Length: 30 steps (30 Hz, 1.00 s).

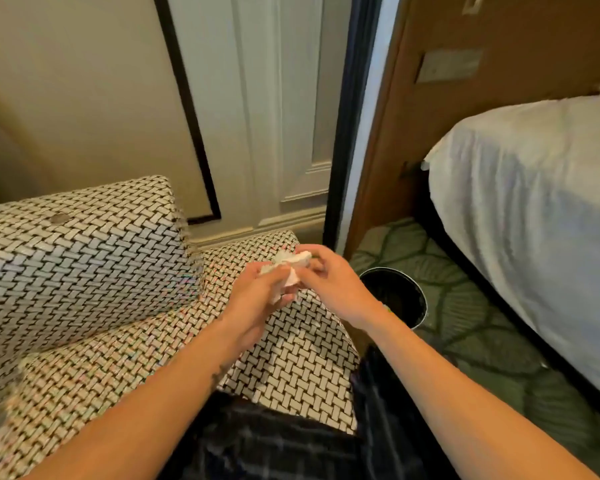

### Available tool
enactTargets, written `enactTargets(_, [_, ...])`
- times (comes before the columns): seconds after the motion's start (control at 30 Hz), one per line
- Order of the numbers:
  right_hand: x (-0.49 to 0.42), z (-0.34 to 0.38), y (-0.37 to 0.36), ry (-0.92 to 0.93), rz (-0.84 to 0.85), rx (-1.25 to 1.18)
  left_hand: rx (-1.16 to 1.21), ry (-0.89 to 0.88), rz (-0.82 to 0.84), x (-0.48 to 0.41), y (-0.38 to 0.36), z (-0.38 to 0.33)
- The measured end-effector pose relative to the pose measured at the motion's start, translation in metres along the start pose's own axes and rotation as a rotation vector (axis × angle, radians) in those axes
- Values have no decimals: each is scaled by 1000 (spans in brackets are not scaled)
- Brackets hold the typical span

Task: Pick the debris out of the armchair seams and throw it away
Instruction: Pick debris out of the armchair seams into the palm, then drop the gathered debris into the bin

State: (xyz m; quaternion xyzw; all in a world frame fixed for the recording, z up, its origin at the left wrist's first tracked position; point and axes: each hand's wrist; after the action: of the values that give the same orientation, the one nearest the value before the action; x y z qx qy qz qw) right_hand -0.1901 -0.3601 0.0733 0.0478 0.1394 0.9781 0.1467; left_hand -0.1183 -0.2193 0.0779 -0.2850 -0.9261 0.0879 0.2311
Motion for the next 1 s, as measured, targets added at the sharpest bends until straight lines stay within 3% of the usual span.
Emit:
enactTargets(0.17, [8, -35, 57, -8, -86, 47, -20, 31, 40, -36, -58, 27])
enactTargets(0.4, [-4, -101, 117, -153, -306, -86, -156, 75, 70, -99, -133, 67])
enactTargets(0.6, [-26, -180, 156, -287, -436, -234, -162, 264, 184, -175, -173, 118])
enactTargets(1.0, [-61, -316, 182, -550, -495, -231, -41, 594, 52, -268, -209, 202])
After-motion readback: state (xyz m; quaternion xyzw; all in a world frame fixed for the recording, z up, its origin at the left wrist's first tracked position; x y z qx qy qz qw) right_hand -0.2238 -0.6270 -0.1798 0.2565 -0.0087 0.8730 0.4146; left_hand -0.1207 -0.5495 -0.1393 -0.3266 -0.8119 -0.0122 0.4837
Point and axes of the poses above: each hand's wrist, its own x-axis away from the middle knuckle, its own y-axis out of the back of the hand, z = x × y, and after that the axes turned 3 degrees about z, right-handed
